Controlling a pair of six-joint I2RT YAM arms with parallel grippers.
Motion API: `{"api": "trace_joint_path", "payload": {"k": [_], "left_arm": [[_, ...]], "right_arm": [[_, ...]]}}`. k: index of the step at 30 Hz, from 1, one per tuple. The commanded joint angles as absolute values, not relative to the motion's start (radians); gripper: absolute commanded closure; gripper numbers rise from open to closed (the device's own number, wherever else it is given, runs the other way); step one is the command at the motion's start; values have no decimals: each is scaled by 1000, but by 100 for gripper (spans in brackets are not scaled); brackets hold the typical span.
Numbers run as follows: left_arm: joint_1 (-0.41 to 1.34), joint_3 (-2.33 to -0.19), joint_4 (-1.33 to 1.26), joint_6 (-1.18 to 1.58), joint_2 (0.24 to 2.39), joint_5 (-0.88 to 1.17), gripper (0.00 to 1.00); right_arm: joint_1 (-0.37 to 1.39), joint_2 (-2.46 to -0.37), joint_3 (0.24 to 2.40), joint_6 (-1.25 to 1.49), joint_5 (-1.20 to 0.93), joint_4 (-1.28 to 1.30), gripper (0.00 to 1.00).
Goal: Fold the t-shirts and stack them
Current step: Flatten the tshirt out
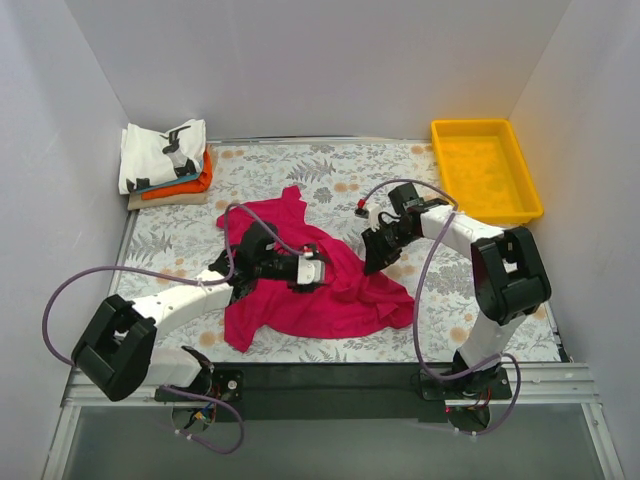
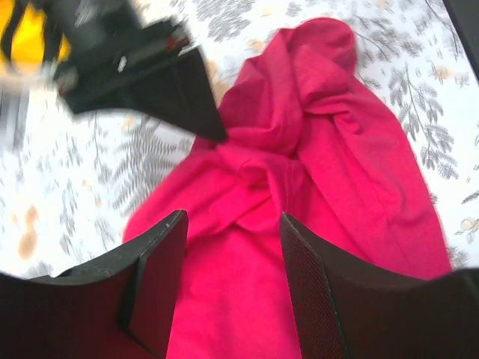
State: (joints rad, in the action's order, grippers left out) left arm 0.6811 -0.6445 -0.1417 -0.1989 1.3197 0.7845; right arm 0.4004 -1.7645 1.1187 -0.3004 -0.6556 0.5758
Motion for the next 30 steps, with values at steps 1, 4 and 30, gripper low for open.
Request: {"api": "trace_joint_path", "payload": {"k": [1, 4, 30], "left_arm": [[589, -698, -86, 53, 1224, 747, 51], [503, -718, -63, 246, 1177, 732, 51], [92, -741, -63, 687, 1072, 698, 51]], "right_arm": [[399, -1616, 1157, -214, -527, 580, 75], [397, -1463, 1140, -143, -509, 575, 61], [650, -1485, 785, 55, -495, 210, 53]]}}
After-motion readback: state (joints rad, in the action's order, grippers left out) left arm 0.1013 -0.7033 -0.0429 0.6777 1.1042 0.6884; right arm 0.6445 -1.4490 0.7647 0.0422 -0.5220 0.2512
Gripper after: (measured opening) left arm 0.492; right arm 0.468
